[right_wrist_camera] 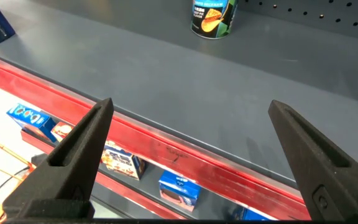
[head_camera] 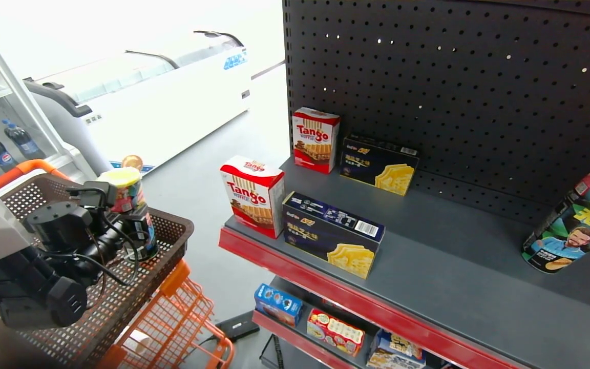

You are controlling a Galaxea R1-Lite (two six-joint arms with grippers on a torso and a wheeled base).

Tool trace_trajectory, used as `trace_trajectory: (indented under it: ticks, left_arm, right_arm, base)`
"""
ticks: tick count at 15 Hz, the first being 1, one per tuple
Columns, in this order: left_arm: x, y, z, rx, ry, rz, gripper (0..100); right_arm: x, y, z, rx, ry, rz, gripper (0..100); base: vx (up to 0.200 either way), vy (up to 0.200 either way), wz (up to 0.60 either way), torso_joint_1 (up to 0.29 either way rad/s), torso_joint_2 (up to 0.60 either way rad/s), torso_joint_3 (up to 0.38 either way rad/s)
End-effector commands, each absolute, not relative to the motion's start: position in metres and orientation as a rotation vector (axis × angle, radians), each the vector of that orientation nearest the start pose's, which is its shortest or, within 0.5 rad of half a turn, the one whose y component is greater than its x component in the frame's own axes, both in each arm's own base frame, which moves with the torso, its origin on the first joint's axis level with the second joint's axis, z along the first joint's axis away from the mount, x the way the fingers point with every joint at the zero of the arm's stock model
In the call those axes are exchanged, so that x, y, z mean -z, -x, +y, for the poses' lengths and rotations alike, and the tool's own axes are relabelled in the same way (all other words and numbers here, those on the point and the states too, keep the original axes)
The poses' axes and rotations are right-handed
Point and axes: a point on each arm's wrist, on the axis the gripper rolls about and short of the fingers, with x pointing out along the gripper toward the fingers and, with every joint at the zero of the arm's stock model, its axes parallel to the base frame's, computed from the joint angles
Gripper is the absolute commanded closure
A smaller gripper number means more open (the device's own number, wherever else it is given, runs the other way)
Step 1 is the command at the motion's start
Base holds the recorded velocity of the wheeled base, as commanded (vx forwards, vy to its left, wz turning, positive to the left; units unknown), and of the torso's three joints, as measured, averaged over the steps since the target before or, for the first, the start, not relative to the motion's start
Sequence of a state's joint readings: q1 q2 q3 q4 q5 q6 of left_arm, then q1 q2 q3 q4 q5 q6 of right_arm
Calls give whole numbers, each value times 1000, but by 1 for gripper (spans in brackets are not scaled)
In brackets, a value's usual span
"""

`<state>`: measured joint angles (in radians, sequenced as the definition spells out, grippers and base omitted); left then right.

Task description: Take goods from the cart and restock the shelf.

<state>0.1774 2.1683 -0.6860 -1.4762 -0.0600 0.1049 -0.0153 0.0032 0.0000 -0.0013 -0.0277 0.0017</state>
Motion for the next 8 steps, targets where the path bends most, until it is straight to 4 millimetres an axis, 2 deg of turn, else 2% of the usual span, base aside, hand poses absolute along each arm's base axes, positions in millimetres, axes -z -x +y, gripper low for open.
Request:
trace_trajectory:
  ticks: [1, 4, 6, 8]
  left_arm:
    - [-113, -348, 56, -144, -112, -75, 100]
    - [-167, -320, 39, -74, -99, -124, 100]
    - [-206, -284, 23, 34, -69, -166, 100]
    - [-217, -265, 10, 93, -67, -198, 100]
  right_arm:
    - [-76, 22, 0, 43, -2, 3, 0]
    - [-76, 22, 0, 43, -2, 3, 0]
    - [-76, 22, 0, 43, -2, 3, 0]
    - [-76, 22, 0, 43, -2, 3, 0]
  base:
    - [0, 0, 0, 0, 0, 0]
    - [0, 0, 0, 0, 0, 0]
    - [0, 0, 0, 0, 0, 0]
    - [0, 0, 0, 0, 0, 0]
